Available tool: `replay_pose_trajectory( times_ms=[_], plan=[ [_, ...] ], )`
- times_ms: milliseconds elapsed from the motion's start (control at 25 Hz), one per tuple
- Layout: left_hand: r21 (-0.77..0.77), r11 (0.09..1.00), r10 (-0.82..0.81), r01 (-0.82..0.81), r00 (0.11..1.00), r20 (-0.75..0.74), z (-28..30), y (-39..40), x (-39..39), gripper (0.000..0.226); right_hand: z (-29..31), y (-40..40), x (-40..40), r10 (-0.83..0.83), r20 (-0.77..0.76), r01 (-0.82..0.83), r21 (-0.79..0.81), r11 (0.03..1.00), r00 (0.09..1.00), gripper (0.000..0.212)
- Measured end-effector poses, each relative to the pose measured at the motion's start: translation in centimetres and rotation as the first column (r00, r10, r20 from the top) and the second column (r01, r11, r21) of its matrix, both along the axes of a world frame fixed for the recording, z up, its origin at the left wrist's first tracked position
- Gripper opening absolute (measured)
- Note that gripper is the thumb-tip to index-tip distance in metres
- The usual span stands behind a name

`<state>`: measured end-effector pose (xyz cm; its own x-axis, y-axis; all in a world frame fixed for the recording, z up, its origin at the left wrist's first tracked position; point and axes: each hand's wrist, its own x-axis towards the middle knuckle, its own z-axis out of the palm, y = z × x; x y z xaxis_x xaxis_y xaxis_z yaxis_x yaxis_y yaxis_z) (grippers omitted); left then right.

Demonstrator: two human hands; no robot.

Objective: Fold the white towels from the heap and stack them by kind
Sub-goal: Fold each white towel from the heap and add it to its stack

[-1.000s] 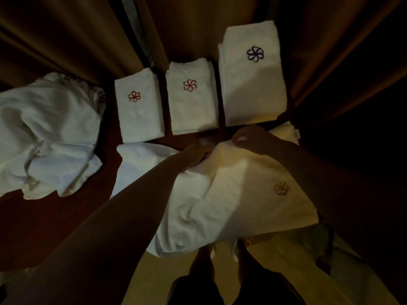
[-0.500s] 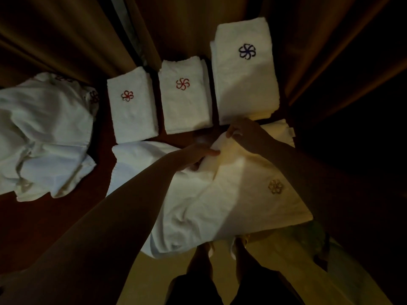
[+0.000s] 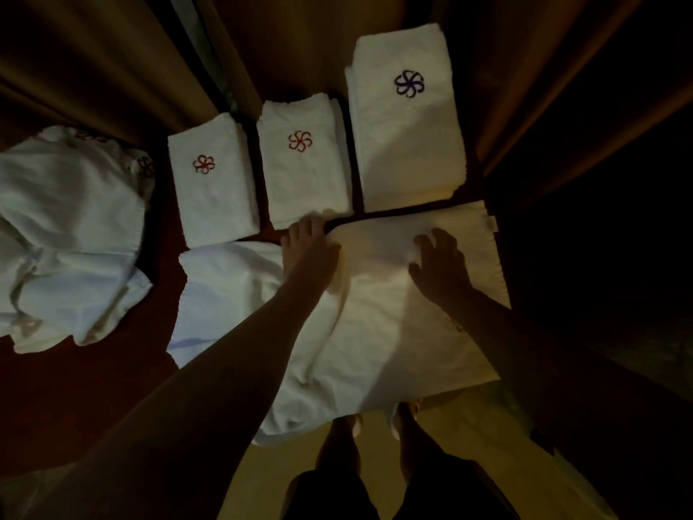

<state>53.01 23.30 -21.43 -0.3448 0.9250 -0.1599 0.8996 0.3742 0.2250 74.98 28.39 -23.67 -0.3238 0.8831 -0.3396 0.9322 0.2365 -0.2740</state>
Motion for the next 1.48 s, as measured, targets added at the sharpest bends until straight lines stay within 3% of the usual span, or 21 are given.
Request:
replay_pose_trajectory(
  times_ms=[80, 280, 600, 800, 880, 1000, 1080, 1200, 1280, 1400, 1480],
  plan=[
    [0.113, 0.988, -0.099, 0.101, 0.995, -0.025, -0.5, -1.8, 1.0, 0.040, -0.8, -0.3, 0.7, 0.041, 0.046, -0.039, -0.049, 0.998, 0.998, 0.068],
    [0.061, 0.994, 0.062, -0.089, 0.937, 0.344, -1.3, -6.6, 1.3, 0.064, -0.4, 0.4, 0.4, 0.059, 0.063, -0.053, -0.090, 0.994, 0.996, 0.072],
    [-0.007, 0.989, 0.147, -0.149, 0.970, 0.195, 0.3, -11.8, -4.6, 0.053, 2.3, -3.1, -6.5, 0.254, -0.036, -0.256, -0.140, 0.956, 0.967, 0.060],
    [0.019, 0.888, 0.422, -0.458, 0.832, 0.360, 0.9, -11.5, -9.4, 0.049, 3.3, -5.8, -13.3, 0.340, -0.268, -0.332, 0.076, 0.940, 0.902, 0.040],
    [-0.081, 0.915, 0.399, -0.396, 0.852, 0.339, 0.4, -11.9, -11.8, 0.052, 3.5, -6.2, -16.3, 0.342, -0.323, -0.325, 0.105, 0.940, 0.883, 0.031],
    [-0.336, 0.907, 0.333, -0.253, 0.920, 0.206, -0.6, -14.2, -14.8, 0.056, 2.2, -7.1, -19.5, 0.398, -0.218, -0.402, 0.023, 0.915, 0.891, 0.033],
    [-0.403, 0.878, 0.342, -0.259, 0.928, 0.148, -0.9, -16.3, -15.8, 0.058, 0.8, -7.9, -20.9, 0.390, -0.145, -0.406, -0.098, 0.909, 0.909, 0.039],
    [-0.408, 0.839, 0.440, -0.359, 0.890, 0.122, -0.8, -18.9, -16.8, 0.061, 0.4, -9.0, -24.3, 0.442, -0.029, -0.437, -0.218, 0.873, 0.897, 0.051],
    [-0.413, 0.819, 0.481, -0.399, 0.870, 0.113, -0.7, -20.1, -17.5, 0.061, 0.1, -9.6, -26.2, 0.488, -0.036, -0.481, -0.244, 0.842, 0.872, 0.050],
    [-0.423, 0.802, 0.502, -0.423, 0.860, 0.092, -0.6, -21.4, -19.5, 0.055, 0.0, -10.5, -28.2, 0.509, -0.049, -0.509, -0.178, 0.842, 0.859, 0.048],
    [-0.356, 0.842, 0.457, -0.406, 0.887, 0.071, -0.5, -21.2, -20.9, 0.045, 0.0, -10.7, -28.6, 0.464, -0.070, -0.469, -0.144, 0.871, 0.883, 0.045]
  ],
)
